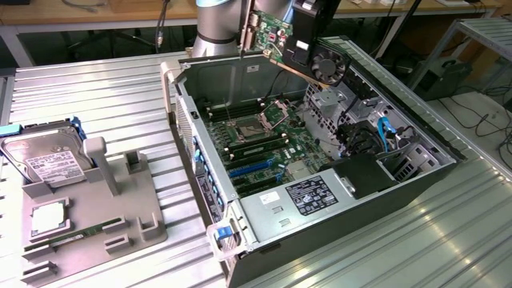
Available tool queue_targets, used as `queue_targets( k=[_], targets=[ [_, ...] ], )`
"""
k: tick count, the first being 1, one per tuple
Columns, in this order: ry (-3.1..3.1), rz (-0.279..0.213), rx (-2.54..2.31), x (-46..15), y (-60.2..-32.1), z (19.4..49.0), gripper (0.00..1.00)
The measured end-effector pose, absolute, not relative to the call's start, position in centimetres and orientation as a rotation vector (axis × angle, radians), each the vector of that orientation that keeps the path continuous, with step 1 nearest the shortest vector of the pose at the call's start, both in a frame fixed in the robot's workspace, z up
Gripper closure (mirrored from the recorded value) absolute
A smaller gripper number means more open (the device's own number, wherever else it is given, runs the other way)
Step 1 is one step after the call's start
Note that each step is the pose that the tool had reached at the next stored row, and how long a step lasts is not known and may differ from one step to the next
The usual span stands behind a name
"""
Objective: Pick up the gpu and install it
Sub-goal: 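Insert the gpu into the slot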
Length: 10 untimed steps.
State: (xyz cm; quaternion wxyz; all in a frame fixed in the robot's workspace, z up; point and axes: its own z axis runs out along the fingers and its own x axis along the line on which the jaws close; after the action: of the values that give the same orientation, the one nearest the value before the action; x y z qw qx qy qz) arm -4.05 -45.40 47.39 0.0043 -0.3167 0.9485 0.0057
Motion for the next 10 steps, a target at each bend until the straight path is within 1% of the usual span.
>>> queue_targets(
  k=[10],
  targets=[
    [2.954,0.018,-1.044,-4.05,-45.47,47.39,0.73]
  ],
)
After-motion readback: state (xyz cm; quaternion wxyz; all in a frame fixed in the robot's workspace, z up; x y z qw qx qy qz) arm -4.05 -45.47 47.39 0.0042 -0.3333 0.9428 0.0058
